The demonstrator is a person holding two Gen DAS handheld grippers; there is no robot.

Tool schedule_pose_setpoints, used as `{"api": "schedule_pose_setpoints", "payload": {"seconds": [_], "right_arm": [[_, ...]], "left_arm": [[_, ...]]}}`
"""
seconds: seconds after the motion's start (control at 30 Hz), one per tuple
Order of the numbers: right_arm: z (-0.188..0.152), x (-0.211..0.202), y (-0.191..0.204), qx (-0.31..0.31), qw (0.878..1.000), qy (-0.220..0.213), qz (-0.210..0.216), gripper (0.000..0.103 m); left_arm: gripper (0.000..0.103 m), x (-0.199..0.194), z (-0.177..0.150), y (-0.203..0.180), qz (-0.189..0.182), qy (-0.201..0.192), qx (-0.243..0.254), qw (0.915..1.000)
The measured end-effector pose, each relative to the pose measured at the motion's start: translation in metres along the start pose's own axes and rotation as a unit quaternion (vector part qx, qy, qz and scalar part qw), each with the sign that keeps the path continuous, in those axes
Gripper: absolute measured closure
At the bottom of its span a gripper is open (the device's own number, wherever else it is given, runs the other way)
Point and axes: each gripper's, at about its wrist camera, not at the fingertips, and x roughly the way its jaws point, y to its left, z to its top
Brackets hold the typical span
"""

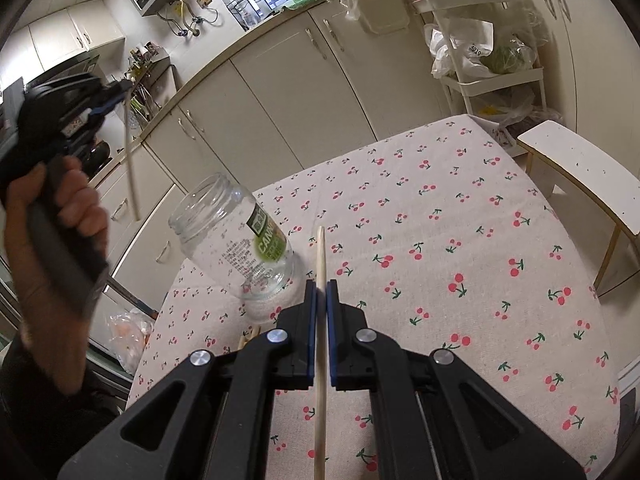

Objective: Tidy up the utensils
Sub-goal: 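Lift the left gripper's stick toward the glass jar while the right gripper carries its stick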

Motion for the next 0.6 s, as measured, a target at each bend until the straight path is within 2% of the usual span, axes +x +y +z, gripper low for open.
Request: {"api": "schedule_pose_setpoints", "payload": {"seconds": [0.27,0.6], "right_arm": [[-0.003,0.002,0.000,0.002,1.000,0.001,0.006,0.097],[0.006,-0.007,-0.002,0.017,1.000,-0.021,0.014,0.097]], "left_arm": [[0.098,0.014,-0.012,-0.002,0.017,-0.028,0.025,0.9992],[0.098,0.007,-0.049,0.007,0.018,-0.003,0.056,0.9983]]}}
